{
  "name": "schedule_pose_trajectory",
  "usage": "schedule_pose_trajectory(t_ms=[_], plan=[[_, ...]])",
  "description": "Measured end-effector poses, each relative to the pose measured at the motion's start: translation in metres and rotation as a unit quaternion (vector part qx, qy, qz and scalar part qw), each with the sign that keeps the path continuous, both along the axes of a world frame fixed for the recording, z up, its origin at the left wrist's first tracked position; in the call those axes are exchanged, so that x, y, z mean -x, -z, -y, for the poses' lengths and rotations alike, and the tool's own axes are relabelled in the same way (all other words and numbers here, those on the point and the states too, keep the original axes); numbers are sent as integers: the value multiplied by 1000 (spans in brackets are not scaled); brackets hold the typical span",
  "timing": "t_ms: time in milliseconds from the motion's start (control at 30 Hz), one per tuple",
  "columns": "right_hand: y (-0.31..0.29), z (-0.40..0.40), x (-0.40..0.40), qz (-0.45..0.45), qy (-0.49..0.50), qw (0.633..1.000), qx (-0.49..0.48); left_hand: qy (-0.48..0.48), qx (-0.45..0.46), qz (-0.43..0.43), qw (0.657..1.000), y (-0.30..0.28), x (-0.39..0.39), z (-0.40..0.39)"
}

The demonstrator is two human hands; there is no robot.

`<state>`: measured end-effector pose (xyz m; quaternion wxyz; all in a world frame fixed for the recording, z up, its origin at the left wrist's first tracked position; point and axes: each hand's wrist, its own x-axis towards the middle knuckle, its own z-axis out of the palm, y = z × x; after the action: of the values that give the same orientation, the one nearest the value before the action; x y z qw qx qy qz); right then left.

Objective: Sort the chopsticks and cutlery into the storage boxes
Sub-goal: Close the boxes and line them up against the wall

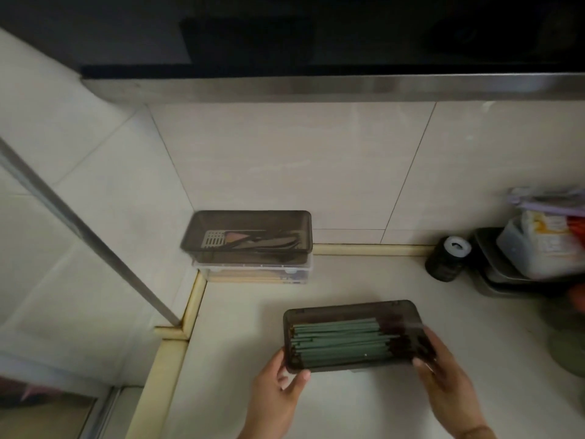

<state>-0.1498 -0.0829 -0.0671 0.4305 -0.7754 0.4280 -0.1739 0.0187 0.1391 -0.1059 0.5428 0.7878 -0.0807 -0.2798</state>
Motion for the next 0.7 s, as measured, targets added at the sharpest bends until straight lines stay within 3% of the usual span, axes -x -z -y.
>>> schedule_pose_trajectory(t_ms=[233, 467, 600, 700], plan=[[-36, -20, -10, 44, 14, 998, 33, -37, 68, 35, 996, -52, -8, -22], [-115, -27, -97, 249, -13, 968, 33, -156, 159, 215, 951, -149, -75, -24], [-110, -22, -175, 310, -59, 949, -17, -215, 134, 259, 932, -144, -147, -9], [-94, -17, -214, 275, -100, 955, -41, -239, 128, 244, 931, -131, -182, 0]])
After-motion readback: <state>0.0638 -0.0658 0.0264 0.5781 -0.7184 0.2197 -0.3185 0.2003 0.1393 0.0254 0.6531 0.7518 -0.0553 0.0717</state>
